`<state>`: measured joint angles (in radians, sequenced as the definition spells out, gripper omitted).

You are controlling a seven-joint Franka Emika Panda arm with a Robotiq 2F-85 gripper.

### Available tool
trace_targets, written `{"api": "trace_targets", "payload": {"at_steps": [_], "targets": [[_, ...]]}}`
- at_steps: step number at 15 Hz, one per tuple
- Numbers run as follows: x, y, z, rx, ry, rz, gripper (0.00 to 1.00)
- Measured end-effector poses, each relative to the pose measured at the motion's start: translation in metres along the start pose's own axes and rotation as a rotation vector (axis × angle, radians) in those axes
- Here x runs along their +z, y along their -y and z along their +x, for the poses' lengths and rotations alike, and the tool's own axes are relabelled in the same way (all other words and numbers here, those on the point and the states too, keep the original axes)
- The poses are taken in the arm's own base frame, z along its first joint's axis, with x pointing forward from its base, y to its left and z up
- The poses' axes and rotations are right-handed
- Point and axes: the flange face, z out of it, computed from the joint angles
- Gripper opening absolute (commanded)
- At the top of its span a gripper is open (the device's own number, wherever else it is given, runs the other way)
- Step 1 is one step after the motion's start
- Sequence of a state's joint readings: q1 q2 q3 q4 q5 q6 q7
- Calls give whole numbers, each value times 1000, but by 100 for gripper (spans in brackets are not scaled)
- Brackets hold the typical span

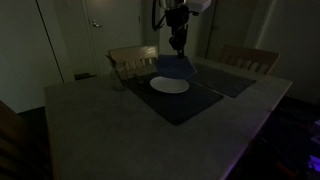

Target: Wipe the plate with the blue towel

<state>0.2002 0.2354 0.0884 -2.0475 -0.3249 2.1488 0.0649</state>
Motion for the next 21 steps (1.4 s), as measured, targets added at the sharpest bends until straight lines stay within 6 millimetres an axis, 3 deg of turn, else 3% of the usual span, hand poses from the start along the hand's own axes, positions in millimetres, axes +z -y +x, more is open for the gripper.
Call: {"api": "trace_targets", "payload": {"at_steps": [9,12,17,21], "targets": [[-6,16,3,-34,-10,-12,1],[2,15,9,-30,-37,-36,1],[52,0,23,3,-68,-57,1],[93,-24,39,45,-93,-92,1]]}}
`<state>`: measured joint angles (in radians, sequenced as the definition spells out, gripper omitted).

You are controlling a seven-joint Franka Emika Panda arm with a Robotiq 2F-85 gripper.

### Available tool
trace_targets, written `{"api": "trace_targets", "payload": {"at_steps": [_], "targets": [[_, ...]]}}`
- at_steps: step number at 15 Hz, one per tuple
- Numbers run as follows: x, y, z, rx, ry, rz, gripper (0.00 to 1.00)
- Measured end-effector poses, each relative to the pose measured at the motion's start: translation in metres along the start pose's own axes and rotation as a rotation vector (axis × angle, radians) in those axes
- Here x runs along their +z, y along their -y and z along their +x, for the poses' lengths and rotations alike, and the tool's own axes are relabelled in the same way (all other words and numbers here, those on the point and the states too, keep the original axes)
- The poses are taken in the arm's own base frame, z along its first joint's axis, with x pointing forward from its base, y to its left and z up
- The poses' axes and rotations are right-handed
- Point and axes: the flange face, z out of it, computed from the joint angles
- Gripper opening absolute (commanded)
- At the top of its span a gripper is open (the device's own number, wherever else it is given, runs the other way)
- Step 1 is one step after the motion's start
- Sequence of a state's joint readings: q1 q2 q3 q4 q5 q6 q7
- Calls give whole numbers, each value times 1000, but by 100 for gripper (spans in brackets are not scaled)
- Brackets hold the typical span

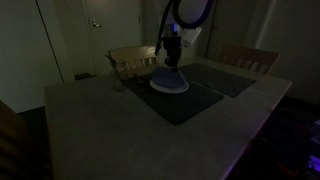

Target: Wipe the plate with the blue towel

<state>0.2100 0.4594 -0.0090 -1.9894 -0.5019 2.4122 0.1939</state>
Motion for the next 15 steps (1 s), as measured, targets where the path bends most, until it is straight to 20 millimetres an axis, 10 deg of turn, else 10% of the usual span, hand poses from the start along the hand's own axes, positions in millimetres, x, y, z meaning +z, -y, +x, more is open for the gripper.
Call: {"api": "trace_targets", "payload": {"at_steps": [6,15], "targets": [[27,-29,19,72,-16,-91,1],[56,-15,-4,77,295,-130,1]]}}
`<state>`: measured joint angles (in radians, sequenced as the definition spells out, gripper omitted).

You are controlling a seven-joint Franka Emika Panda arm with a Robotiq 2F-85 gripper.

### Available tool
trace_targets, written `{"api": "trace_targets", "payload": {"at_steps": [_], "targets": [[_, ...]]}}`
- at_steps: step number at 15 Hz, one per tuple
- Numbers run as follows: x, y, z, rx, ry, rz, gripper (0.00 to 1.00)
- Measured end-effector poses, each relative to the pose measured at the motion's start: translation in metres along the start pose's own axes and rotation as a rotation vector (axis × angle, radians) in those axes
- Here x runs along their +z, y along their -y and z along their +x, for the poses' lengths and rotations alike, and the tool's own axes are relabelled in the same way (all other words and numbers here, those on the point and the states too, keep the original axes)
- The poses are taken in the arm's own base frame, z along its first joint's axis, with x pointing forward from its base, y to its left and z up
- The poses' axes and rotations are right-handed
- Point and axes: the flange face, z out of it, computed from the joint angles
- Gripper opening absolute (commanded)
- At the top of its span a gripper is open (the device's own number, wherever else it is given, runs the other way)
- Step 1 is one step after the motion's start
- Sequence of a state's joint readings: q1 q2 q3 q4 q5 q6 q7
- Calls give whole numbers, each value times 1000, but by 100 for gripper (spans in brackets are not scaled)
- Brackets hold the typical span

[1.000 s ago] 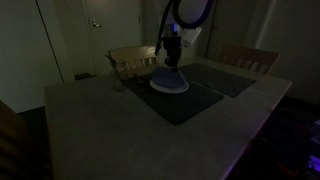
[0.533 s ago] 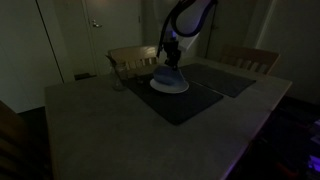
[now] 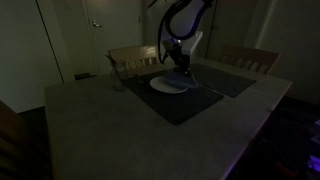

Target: Wipe the plate with the blue towel

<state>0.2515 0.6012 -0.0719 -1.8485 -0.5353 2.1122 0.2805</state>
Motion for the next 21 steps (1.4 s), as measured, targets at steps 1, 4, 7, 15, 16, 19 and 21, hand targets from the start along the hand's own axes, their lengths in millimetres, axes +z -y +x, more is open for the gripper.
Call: {"api": "trace_targets", "payload": {"at_steps": [1,4,7,15,16,19,21], "targets": [[3,5,0,10,12,34,1],[6,17,1,65,37,163,1],[2,21,4,122,25,265,1],[-13,34,13,181,-30,485,1],[-15,34,15,191,-42,514,1],[-17,29,19,220,-75,575,1],[-17,23,22,242,-105,587,1]]}}
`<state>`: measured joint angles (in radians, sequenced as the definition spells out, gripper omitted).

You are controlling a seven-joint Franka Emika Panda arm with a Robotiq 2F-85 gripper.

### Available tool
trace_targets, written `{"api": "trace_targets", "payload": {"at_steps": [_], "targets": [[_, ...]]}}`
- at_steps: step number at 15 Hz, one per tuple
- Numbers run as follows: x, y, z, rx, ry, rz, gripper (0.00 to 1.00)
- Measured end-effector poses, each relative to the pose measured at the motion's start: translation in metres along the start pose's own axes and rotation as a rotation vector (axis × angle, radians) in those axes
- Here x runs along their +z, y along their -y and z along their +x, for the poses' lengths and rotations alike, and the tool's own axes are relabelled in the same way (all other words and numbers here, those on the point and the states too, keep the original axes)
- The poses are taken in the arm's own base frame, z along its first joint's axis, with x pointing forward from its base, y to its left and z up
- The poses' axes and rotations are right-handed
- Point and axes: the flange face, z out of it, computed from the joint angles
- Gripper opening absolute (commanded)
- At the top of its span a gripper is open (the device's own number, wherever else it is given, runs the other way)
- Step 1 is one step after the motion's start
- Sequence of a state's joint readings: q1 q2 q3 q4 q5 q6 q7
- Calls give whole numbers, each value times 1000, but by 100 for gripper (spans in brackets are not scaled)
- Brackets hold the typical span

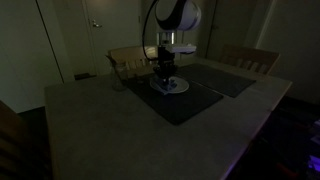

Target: Wipe the plate with the blue towel

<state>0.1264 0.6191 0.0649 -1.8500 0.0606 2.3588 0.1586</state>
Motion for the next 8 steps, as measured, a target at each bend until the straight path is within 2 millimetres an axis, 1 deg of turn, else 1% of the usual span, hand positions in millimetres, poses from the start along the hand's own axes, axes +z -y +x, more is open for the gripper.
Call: {"api": "trace_targets", "payload": {"at_steps": [4,8], "targets": [[-6,-12,9,21,-68,7,1],[-5,-33,12,53,-101,0,1]]}}
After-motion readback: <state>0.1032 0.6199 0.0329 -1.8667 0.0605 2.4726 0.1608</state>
